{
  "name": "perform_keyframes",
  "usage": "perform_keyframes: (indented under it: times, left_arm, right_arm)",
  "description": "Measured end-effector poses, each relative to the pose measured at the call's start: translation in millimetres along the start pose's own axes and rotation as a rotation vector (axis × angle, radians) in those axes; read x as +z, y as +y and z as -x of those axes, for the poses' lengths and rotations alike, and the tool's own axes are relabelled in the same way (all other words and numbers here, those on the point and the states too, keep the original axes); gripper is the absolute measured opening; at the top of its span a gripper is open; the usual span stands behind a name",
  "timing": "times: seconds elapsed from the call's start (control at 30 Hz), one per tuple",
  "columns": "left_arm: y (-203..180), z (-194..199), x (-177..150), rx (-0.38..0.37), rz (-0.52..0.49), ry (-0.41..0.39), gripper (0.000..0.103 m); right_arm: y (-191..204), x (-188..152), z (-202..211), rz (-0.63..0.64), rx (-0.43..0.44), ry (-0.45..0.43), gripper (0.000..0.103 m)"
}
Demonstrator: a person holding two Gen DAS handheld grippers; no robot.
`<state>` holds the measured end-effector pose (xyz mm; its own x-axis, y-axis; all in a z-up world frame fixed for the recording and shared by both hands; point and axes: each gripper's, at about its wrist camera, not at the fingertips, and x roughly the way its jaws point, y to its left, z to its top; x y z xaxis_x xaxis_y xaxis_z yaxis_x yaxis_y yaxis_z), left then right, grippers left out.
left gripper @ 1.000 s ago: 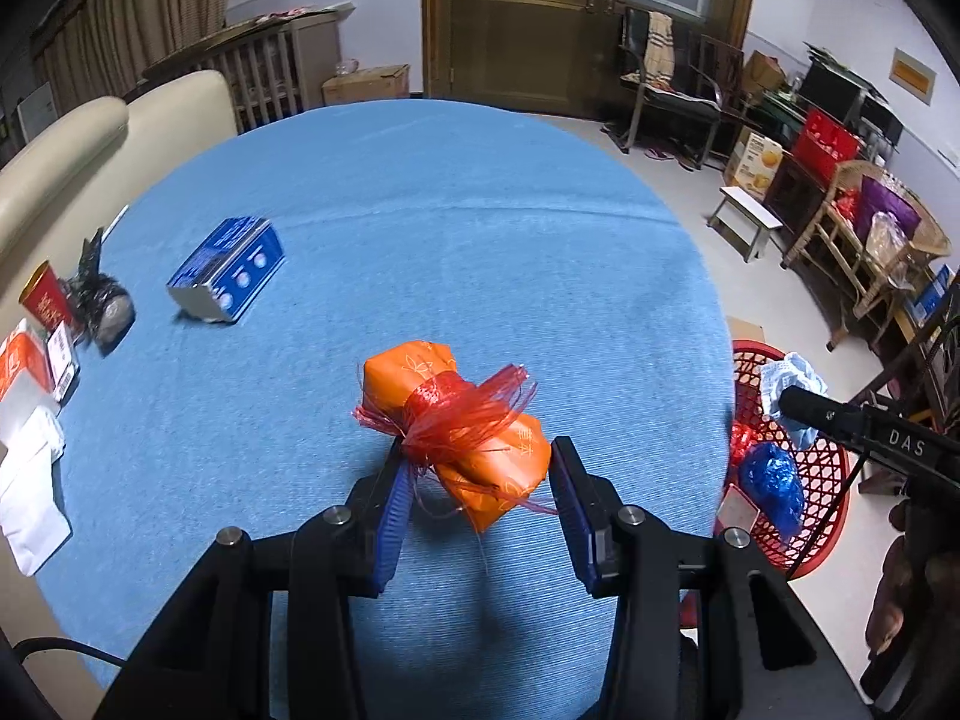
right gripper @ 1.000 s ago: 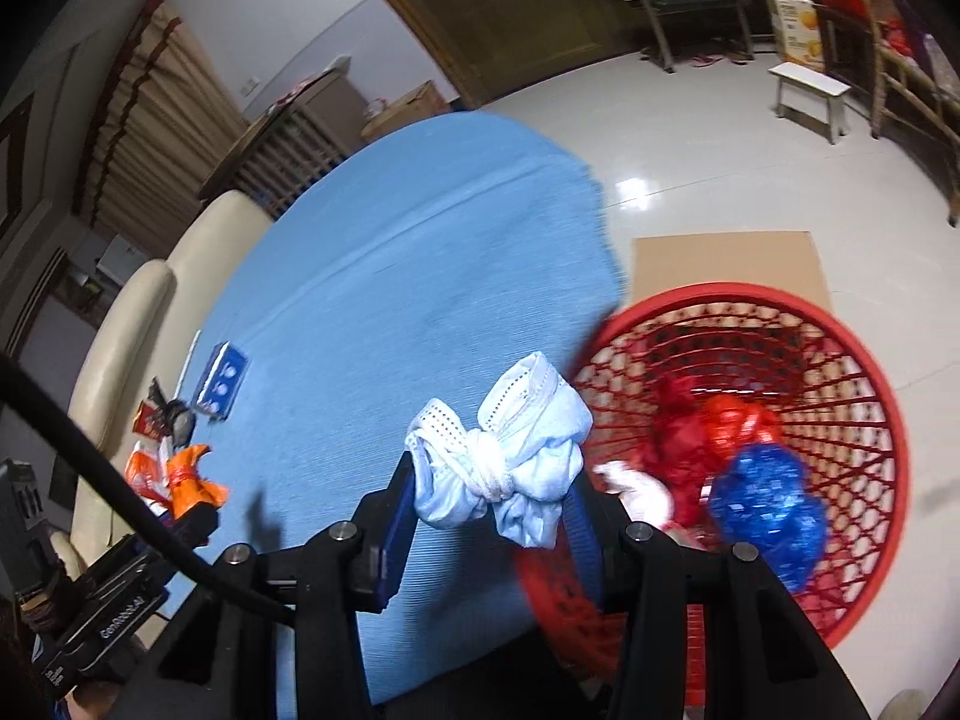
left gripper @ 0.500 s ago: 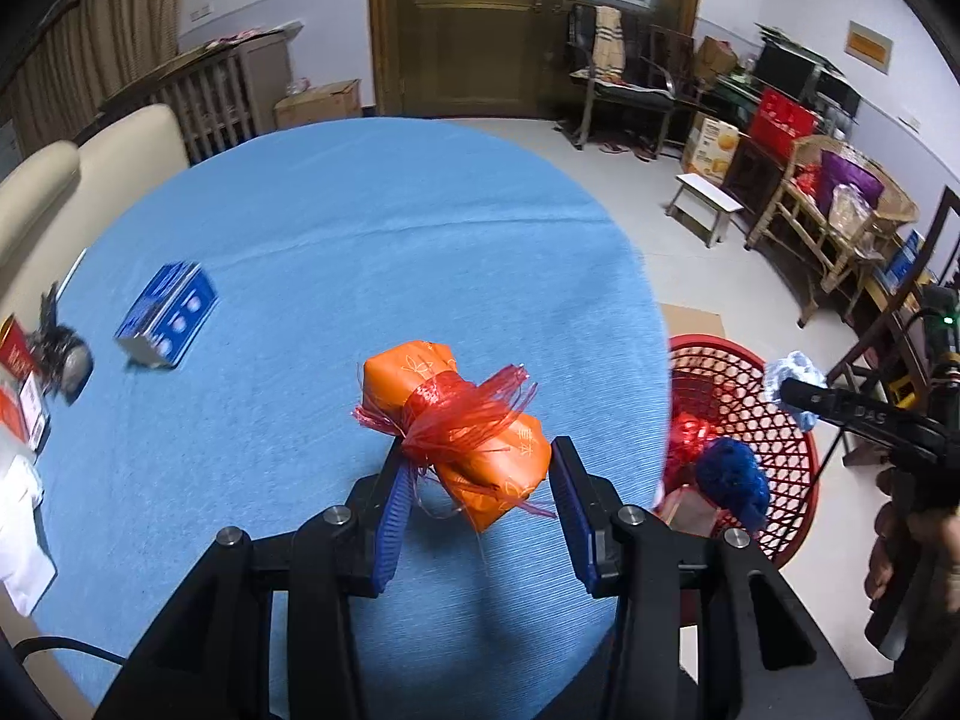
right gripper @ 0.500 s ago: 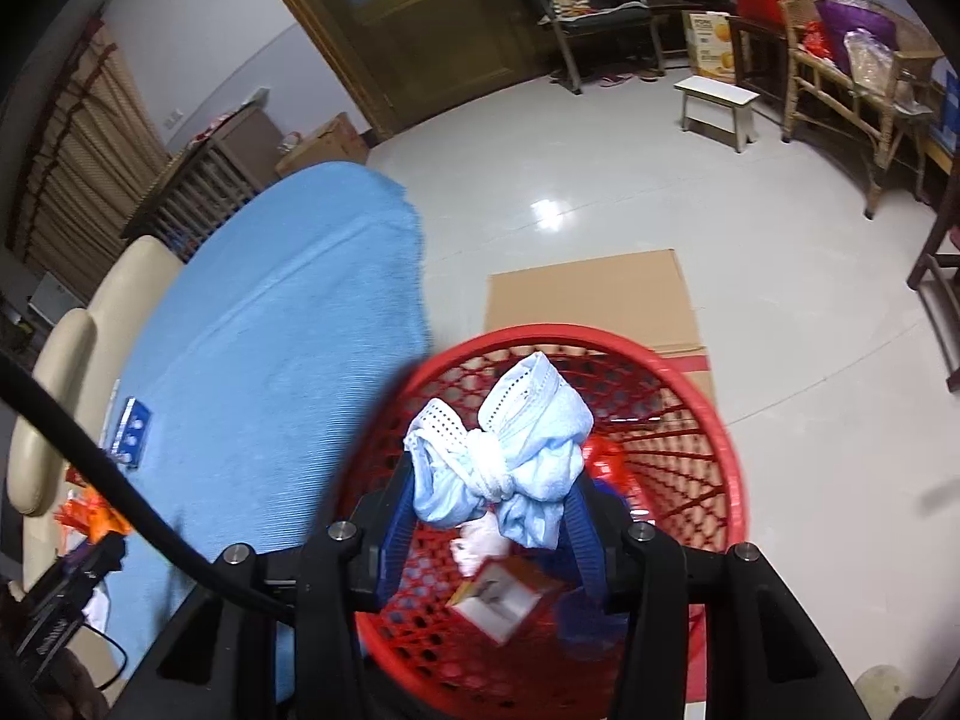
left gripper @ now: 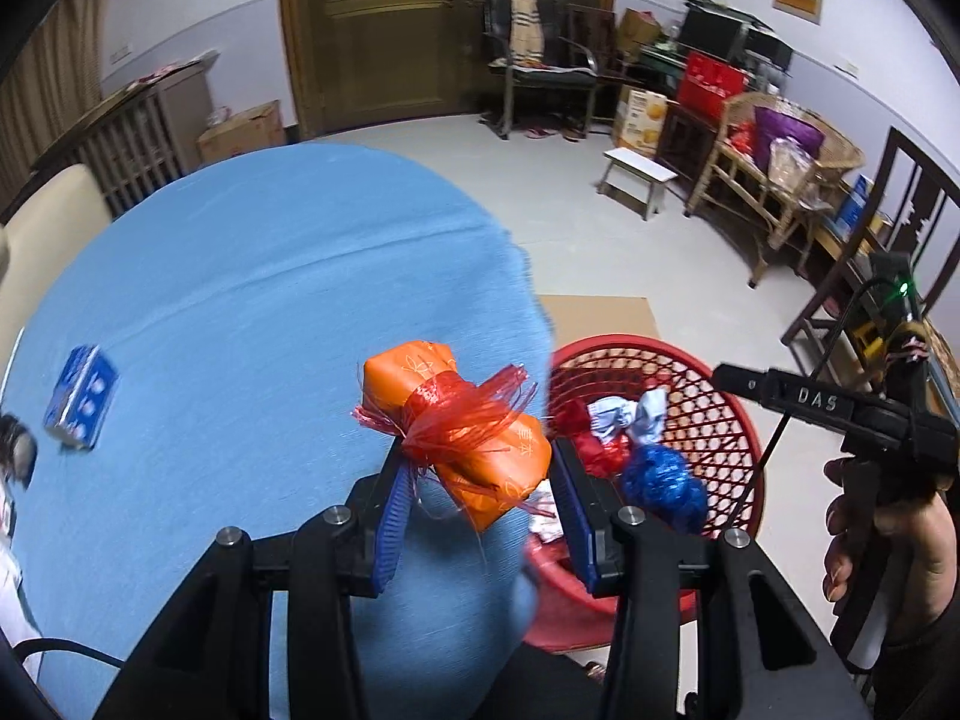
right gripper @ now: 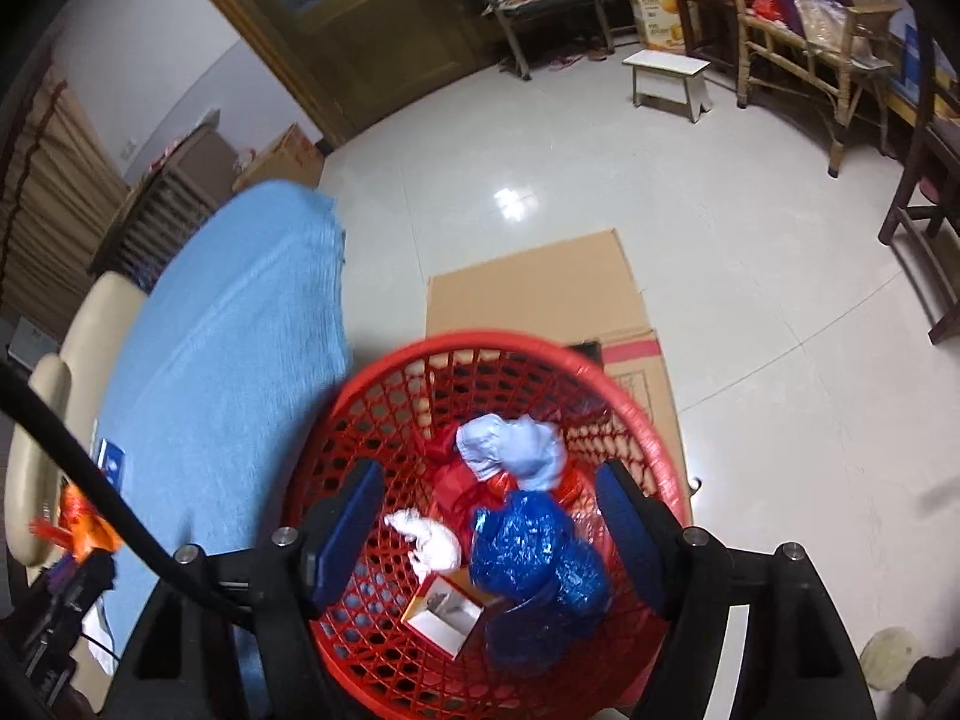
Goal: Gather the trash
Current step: 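Open both grippers to drop the orange bag and white mask into the basket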
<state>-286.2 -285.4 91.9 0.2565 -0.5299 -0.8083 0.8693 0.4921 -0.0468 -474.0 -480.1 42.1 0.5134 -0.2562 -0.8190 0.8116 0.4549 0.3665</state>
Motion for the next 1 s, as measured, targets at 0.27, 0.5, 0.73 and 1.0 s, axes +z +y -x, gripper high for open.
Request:
perform_keyframes:
  times: [0.27, 0.5, 0.73, 1.0]
  left_arm:
    - [-41.4, -27.1, 13.5, -0.07, -0.068, 0.061, 0.047]
    - [-65.3, -52.5, 23.7, -0.09, -0.106, 0.122, 0.071]
    - [-46.8, -42.0, 30.8, -0.089, -0.052, 0.1, 0.071]
    - [31.3, -3.3, 18.6, 0.006, 0.114, 0.021, 0.071]
  right_arm:
    - [-16.9, 14.3, 23.0, -0.079, 0.03, -0.065, 0.077]
    - [-28.9, 15.2, 29.7, -0.121, 0.04, -0.081, 0.077]
    - [-29.4, 13.7, 34.0, -0.122, 0.041, -0.085, 0.077]
    - [-4.3, 7.5, 22.1, -0.082, 0.062, -0.046, 0.077]
